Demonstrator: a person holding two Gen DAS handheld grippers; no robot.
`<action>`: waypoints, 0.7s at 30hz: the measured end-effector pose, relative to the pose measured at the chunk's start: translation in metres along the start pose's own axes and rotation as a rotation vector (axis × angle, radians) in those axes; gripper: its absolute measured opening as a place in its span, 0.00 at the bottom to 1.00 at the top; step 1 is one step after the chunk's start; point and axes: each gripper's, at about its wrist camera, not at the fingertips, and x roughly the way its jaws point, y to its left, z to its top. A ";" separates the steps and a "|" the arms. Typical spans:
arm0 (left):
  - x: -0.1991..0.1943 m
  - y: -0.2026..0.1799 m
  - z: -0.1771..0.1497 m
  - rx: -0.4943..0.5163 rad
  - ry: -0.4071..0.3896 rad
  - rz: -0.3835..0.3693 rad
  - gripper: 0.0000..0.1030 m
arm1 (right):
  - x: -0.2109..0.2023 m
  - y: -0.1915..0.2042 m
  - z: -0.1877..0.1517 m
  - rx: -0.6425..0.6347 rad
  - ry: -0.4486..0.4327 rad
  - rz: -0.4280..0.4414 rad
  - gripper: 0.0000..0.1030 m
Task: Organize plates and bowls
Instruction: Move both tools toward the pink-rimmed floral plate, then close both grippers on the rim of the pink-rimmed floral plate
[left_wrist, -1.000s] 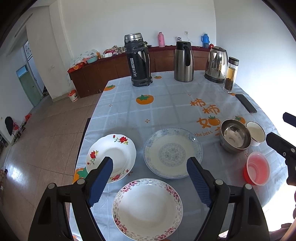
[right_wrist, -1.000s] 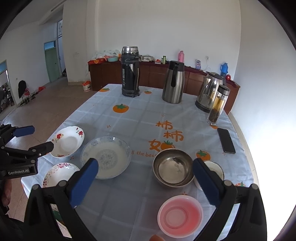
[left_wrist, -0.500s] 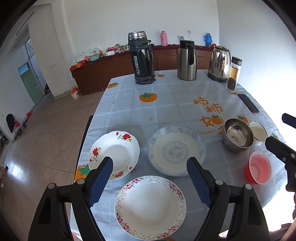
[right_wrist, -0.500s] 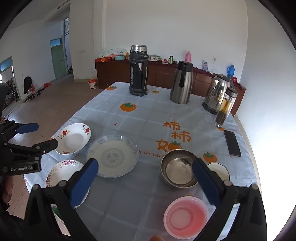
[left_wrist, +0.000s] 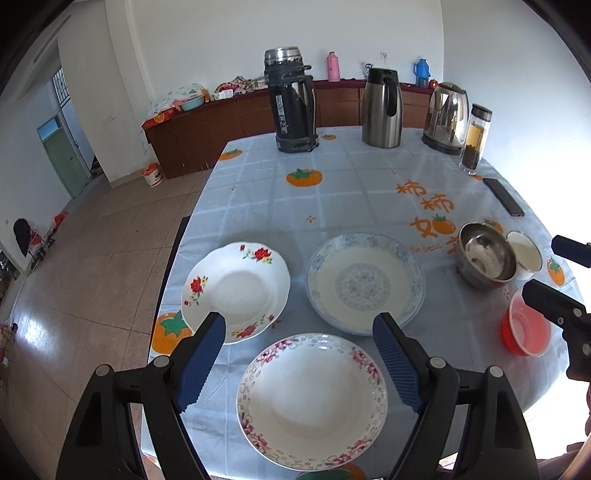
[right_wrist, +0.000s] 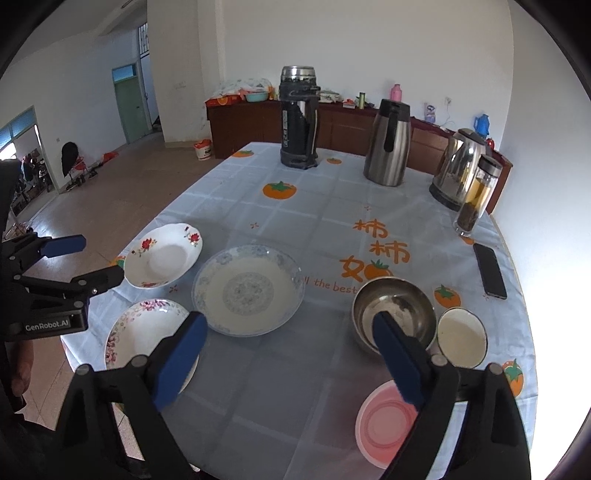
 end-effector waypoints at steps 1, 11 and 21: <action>0.005 0.004 -0.004 -0.008 0.015 0.004 0.81 | 0.005 0.002 -0.001 -0.006 0.016 0.015 0.80; 0.056 0.045 -0.052 -0.083 0.175 0.068 0.81 | 0.058 0.026 -0.019 -0.041 0.167 0.148 0.61; 0.096 0.072 -0.089 -0.169 0.339 0.045 0.48 | 0.109 0.059 -0.034 -0.107 0.283 0.241 0.56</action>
